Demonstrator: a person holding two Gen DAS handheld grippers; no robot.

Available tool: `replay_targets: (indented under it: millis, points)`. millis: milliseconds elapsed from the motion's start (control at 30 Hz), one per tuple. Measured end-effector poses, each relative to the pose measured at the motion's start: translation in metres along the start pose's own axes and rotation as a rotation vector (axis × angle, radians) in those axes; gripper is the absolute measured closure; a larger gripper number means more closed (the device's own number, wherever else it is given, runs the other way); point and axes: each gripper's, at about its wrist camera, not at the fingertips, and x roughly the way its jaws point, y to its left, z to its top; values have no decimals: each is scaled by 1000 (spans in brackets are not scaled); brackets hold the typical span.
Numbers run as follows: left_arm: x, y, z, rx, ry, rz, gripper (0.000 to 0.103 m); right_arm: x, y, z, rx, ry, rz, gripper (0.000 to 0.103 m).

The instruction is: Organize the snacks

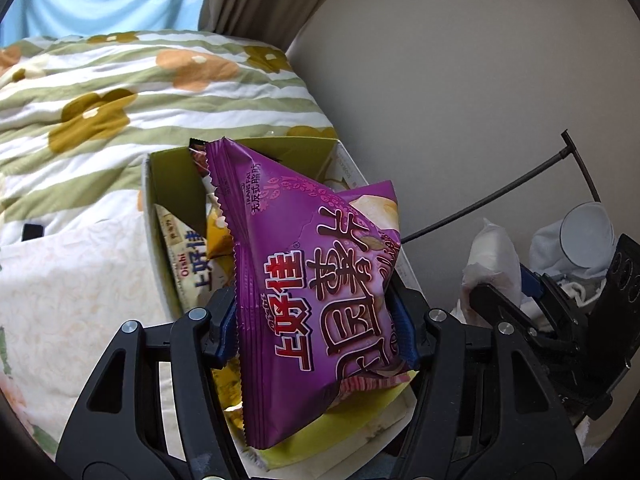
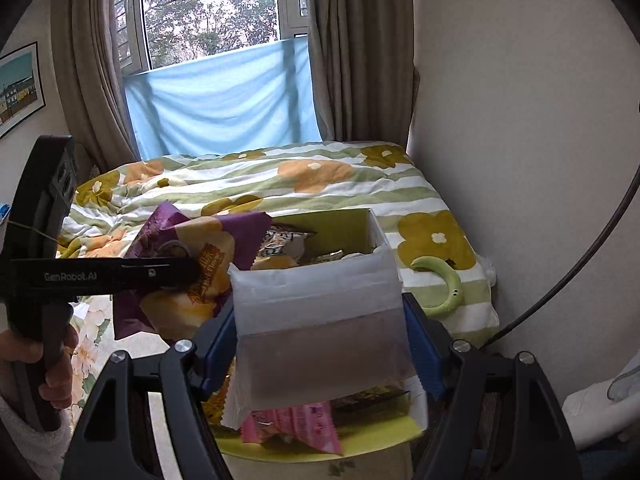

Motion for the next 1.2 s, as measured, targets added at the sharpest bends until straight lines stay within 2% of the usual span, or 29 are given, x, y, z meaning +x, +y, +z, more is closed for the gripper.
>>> replay_targets:
  millis: [33, 67, 100, 133, 167, 233, 300, 533, 800, 933, 1000, 1067, 1200]
  points:
    - [8, -3, -1, -10, -2, 16, 40, 2, -8, 2, -8, 4, 9, 32]
    - [16, -6, -1, -20, -6, 33, 29, 5, -14, 3, -18, 8, 19, 32]
    - [21, -7, -3, -30, -13, 58, 12, 9, -20, 5, -28, 15, 28, 32]
    - [25, -8, -4, -41, -22, 102, 3, 13, -24, 6, -37, 22, 38, 32]
    - [26, -8, -6, -48, -35, 150, 1, 16, -28, 7, -44, 27, 49, 32]
    - [25, -5, -11, -55, -32, 232, 1, 23, -33, 7, -50, 39, 73, 32]
    - [19, -3, -17, -55, -31, 282, 1, 28, -37, 8, -50, 43, 97, 32]
    - [-18, 4, -35, -65, -79, 320, 1, 43, -48, 24, -36, 52, 157, 32]
    - [-34, 8, -48, -123, -113, 371, 1, 76, -35, 56, -110, 59, 212, 32]
    - [-40, 9, -57, -136, -109, 412, 1, 109, -33, 57, -84, 133, 263, 29]
    - [-42, 9, -61, -127, -103, 440, 1, 119, -34, 50, -64, 161, 265, 23]
    - [-43, 8, -66, -115, -96, 469, 1, 117, -35, 41, -43, 159, 266, 1]
    - [-43, 8, -76, -99, -87, 471, 1, 101, -30, 22, -78, 129, 219, 1]
